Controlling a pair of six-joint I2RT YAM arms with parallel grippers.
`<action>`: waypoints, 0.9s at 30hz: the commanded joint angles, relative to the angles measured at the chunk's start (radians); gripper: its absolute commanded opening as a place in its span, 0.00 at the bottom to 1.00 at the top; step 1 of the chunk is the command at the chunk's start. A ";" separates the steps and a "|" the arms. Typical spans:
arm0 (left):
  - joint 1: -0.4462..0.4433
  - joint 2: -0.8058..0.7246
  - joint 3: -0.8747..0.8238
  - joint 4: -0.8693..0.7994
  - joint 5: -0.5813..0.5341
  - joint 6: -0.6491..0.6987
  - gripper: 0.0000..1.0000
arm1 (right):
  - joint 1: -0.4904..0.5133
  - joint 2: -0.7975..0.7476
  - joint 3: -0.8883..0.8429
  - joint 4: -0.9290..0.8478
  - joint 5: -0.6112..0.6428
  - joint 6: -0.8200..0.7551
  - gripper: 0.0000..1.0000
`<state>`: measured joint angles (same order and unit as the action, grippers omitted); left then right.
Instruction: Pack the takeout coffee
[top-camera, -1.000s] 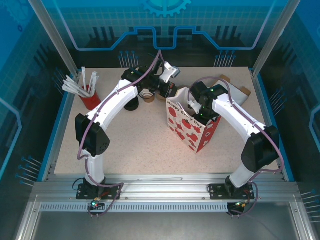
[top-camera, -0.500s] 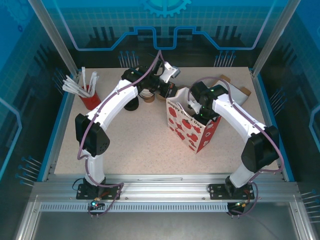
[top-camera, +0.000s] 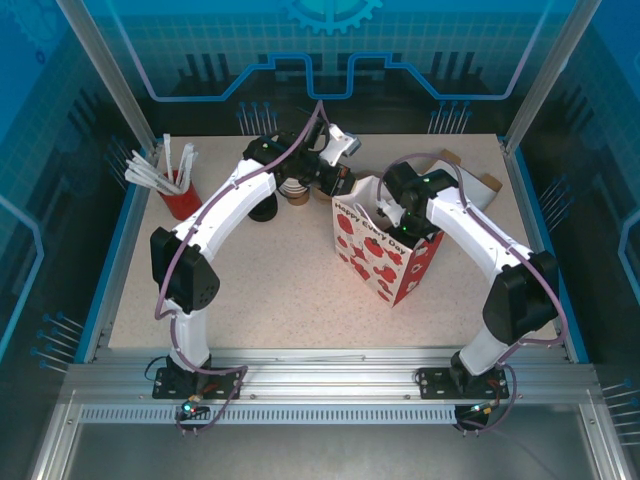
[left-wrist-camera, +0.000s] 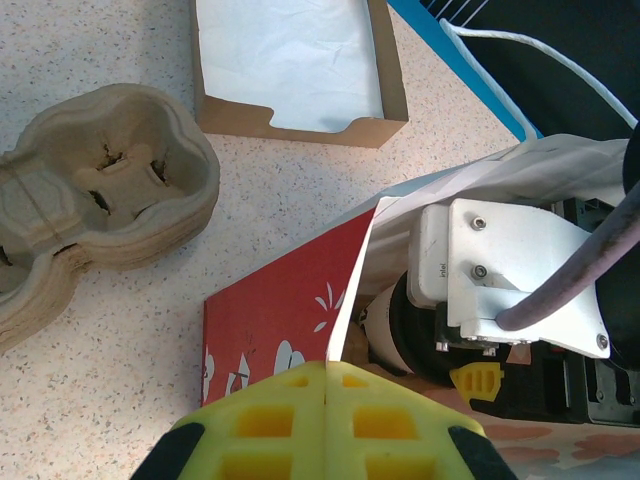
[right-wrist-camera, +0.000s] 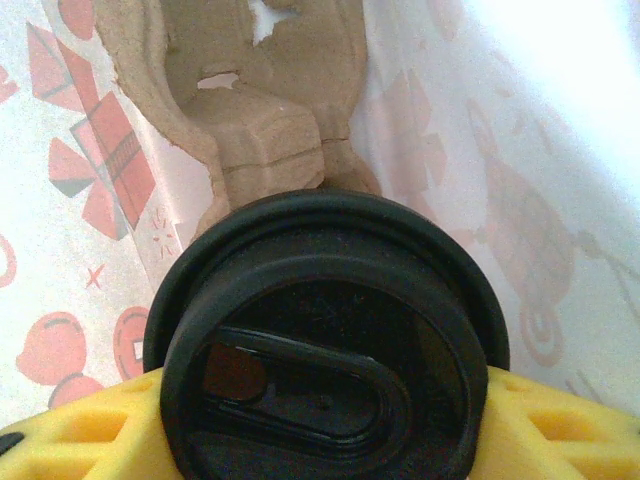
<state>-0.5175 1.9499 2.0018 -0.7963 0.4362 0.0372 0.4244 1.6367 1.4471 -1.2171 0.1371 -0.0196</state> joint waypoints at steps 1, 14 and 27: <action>-0.003 0.012 0.029 -0.030 0.010 0.027 0.00 | -0.018 0.066 -0.051 0.014 -0.049 -0.007 0.28; -0.004 0.011 0.029 -0.032 0.008 0.029 0.00 | -0.020 0.087 -0.062 0.036 -0.068 -0.012 0.29; -0.003 0.010 0.026 -0.031 0.008 0.028 0.00 | -0.021 0.107 -0.061 0.042 -0.059 -0.014 0.30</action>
<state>-0.5175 1.9499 2.0018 -0.7967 0.4362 0.0376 0.4179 1.6524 1.4483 -1.2060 0.1310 -0.0303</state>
